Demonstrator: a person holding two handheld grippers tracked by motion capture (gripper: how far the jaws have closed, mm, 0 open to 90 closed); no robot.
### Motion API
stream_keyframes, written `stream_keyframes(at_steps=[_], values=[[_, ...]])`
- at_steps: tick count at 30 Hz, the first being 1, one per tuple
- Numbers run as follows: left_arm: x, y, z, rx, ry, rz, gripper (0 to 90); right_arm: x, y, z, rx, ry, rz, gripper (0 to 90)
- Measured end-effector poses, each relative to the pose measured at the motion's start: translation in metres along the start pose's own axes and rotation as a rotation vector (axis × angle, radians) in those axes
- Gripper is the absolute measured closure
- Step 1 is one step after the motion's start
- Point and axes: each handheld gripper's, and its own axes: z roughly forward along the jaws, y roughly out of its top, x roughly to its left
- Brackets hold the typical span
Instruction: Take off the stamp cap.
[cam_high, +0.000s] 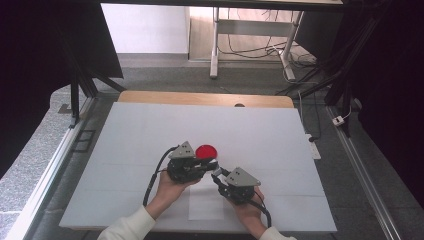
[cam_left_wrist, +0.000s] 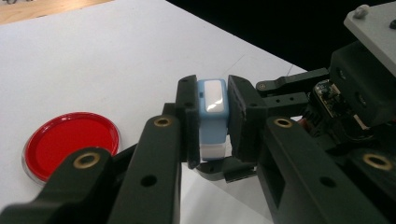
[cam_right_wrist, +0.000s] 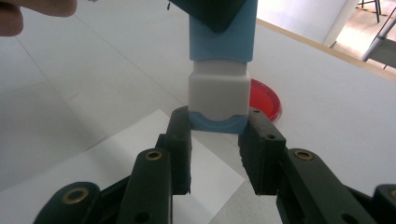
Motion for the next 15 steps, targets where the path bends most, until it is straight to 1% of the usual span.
stream_keyframes(at_steps=[2,4,11,12,14,15], values=[[-0.0007,0.0,-0.0002,-0.001,0.003,0.005,75.1,0.0,-0.0002,-0.0001,-0.001,0.002,0.001,65.2],[-0.0008,0.0001,-0.0006,-0.001,0.003,0.005,75.1,0.0001,0.0,-0.0004,-0.001,0.0,-0.008,65.2],[0.0023,0.0011,-0.0056,-0.017,0.002,-0.009,74.8,-0.002,0.0005,-0.0016,0.008,0.0,-0.071,65.2],[0.0026,0.0011,-0.0059,-0.021,-0.001,-0.014,74.8,-0.0022,0.0004,-0.0015,0.006,0.003,-0.069,65.2],[0.0025,0.0012,-0.0055,-0.021,-0.009,-0.018,75.1,-0.0023,0.0005,-0.0014,0.002,0.008,-0.046,65.2],[0.0021,0.001,-0.0048,-0.017,-0.012,-0.015,75.5,-0.002,-0.0002,-0.0006,0.011,0.007,-0.054,65.2]])
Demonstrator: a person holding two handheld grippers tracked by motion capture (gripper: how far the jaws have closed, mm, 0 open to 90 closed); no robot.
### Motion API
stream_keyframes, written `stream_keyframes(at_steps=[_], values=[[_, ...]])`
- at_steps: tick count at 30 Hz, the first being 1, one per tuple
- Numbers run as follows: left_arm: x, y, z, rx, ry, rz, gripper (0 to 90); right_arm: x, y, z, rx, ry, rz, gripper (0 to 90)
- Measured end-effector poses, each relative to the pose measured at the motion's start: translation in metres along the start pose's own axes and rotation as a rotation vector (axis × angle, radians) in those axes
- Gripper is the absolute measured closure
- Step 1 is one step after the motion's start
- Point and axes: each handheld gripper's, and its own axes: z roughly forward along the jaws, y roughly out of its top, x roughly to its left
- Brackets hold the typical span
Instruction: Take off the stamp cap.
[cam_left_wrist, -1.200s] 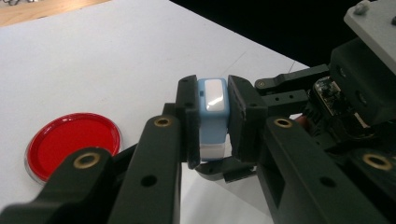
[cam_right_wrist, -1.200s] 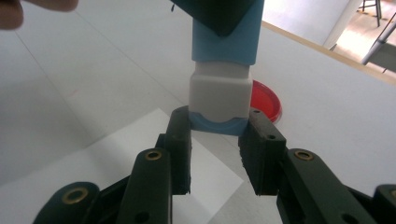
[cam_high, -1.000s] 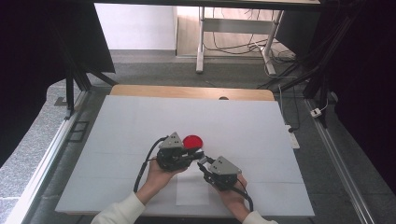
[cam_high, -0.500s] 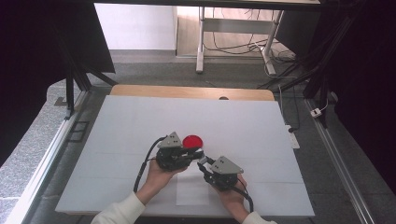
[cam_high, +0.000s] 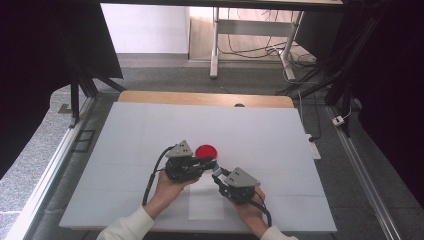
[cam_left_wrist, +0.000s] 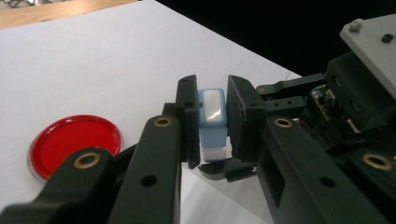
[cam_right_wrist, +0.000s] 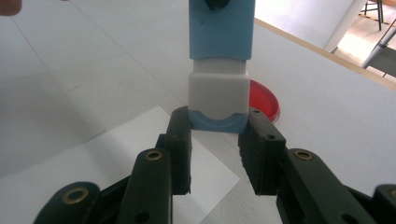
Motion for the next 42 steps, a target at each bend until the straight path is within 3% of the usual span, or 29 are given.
stream_keyframes(at_steps=[22,32,39,42], values=[[-0.0013,-0.0008,0.0009,-0.007,0.009,0.001,75.6,-0.001,-0.0009,0.0001,-0.003,0.004,0.021,65.2],[-0.0015,-0.0011,0.0009,-0.002,0.008,0.002,75.9,-0.0008,-0.0009,0.0009,0.012,0.001,-0.005,65.5],[-0.0022,-0.0011,0.0002,-0.013,0.01,0.002,75.8,0.0,-0.001,-0.0009,-0.005,-0.001,0.039,65.5],[-0.0021,-0.0014,0.0006,-0.006,0.014,0.005,75.8,0.001,-0.0008,-0.0006,0.005,-0.009,0.023,65.5]])
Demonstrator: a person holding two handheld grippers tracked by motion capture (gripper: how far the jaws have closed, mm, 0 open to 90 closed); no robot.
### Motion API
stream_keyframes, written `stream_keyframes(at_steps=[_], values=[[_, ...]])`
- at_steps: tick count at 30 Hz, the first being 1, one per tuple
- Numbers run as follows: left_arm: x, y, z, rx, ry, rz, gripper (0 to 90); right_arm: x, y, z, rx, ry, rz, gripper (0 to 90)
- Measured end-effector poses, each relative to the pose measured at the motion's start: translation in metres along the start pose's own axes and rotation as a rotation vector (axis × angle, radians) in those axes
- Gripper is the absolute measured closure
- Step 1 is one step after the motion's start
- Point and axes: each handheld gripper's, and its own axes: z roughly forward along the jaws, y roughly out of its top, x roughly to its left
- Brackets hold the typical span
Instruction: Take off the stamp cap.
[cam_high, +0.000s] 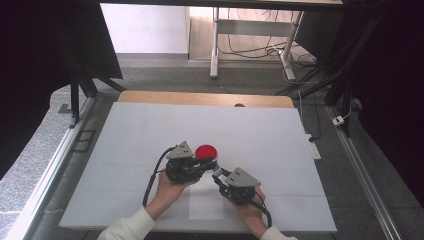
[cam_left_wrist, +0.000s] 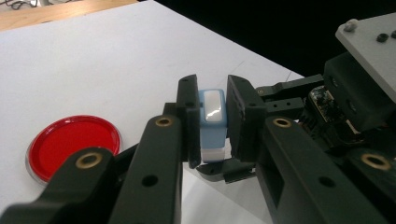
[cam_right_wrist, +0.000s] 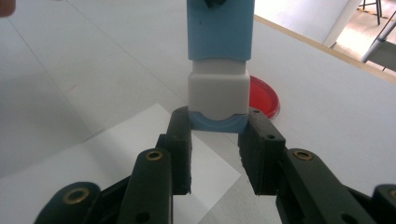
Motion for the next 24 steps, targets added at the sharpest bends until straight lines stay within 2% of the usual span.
stream_keyframes(at_steps=[3,6,7,11,12,13,14,15,17,18,20,21,23,24], values=[[0.0,0.0,0.0,-0.002,-0.001,-0.003,75.9,-0.001,0.001,0.0,0.008,-0.01,-0.051,65.5],[0.0,0.0,-0.001,-0.007,-0.003,-0.008,75.8,-0.001,0.002,-0.001,0.009,-0.011,-0.075,65.6],[0.0,0.0,-0.001,-0.009,-0.001,-0.011,75.8,-0.002,0.001,-0.001,0.001,-0.003,-0.067,65.6],[0.0,0.0,-0.002,-0.016,0.007,-0.01,75.7,-0.004,0.0,0.0,-0.006,0.028,0.014,65.6],[0.001,0.001,-0.003,-0.025,0.016,-0.007,75.7,-0.003,0.0,0.0,-0.003,0.029,0.018,65.6],[0.001,0.001,-0.007,-0.052,0.042,-0.001,76.4,-0.004,0.0,0.0,0.0,0.025,0.023,65.6],[0.002,0.002,-0.012,-0.084,0.066,0.002,89.4,-0.004,-0.002,0.0,0.007,0.023,0.03,65.7],[0.005,0.004,-0.016,-0.081,0.039,-0.01,89.4,-0.006,-0.004,0.001,0.016,0.021,0.034,65.7],[0.007,0.004,-0.016,-0.058,0.011,-0.013,89.4,-0.007,-0.004,0.0,0.007,0.006,0.019,65.7],[0.007,0.004,-0.012,-0.013,-0.022,-0.019,89.4,-0.007,-0.003,-0.001,0.0,0.008,0.019,65.7],[0.001,0.001,-0.004,0.004,0.005,0.001,89.1,-0.007,-0.002,0.0,0.001,0.012,0.019,65.7],[-0.001,0.0,-0.001,0.013,0.01,0.011,87.6,-0.007,-0.003,0.001,0.007,0.019,0.014,65.7],[-0.002,0.0,0.0,0.01,-0.006,0.007,70.9,-0.006,-0.003,0.001,0.005,0.021,0.015,65.7],[-0.002,0.001,-0.001,0.0,0.006,0.006,68.4,-0.006,-0.003,0.0,0.002,0.021,0.015,65.7]])
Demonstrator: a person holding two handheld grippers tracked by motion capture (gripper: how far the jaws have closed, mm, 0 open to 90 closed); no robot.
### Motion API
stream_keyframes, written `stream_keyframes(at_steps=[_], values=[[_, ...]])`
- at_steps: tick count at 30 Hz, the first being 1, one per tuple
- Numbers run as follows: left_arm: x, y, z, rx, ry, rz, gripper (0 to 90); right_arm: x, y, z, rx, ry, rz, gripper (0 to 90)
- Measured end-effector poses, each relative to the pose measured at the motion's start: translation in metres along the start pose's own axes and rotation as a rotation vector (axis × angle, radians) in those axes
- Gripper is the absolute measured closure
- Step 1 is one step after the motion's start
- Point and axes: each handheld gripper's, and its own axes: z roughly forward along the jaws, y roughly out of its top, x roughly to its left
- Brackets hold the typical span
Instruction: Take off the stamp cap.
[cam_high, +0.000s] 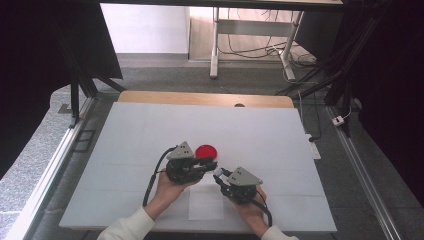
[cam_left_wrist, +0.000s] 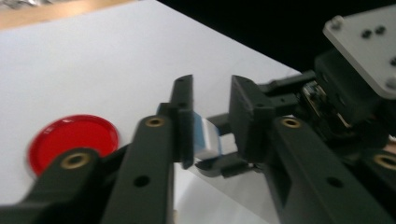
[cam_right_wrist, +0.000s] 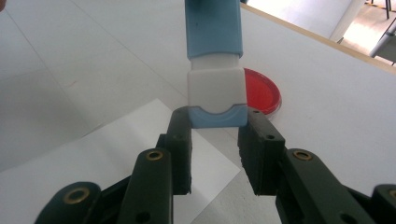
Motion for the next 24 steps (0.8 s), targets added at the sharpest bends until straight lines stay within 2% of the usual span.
stream_keyframes(at_steps=[1,4,5,7,9,12,15,18,20,24], values=[[0.001,0.001,-0.002,-0.011,0.012,-0.007,68.4,0.0,0.0,0.0,0.0,0.0,0.0,65.7],[0.006,0.002,-0.005,-0.025,0.05,-0.041,53.7,0.0,0.0,-0.001,-0.006,0.0,0.002,65.7],[0.008,0.002,-0.005,-0.025,0.054,-0.054,51.3,0.0,0.0,-0.001,-0.007,0.001,0.001,65.7],[0.011,0.0,-0.004,-0.022,0.046,-0.076,47.8,0.0,0.0,-0.001,-0.013,0.002,-0.003,65.8],[0.012,-0.001,-0.002,-0.011,0.047,-0.081,47.3,0.0,0.0,-0.002,-0.016,-0.001,-0.004,65.8],[0.013,-0.004,0.004,0.007,0.012,-0.107,46.6,0.0,0.001,-0.003,-0.031,-0.004,-0.009,65.8],[0.014,-0.006,0.009,0.027,-0.013,-0.115,54.1,0.002,0.001,-0.003,-0.036,-0.003,-0.022,65.8],[0.014,-0.008,0.011,0.028,-0.041,-0.122,69.0,0.005,0.001,-0.002,-0.031,-0.001,-0.036,65.8],[0.014,-0.007,0.011,0.028,-0.066,-0.137,73.1,0.005,0.001,-0.001,-0.023,0.001,-0.035,65.7],[0.013,-0.007,0.011,0.038,-0.069,-0.127,75.2,0.006,0.0,0.0,-0.014,0.003,-0.04,65.7]])
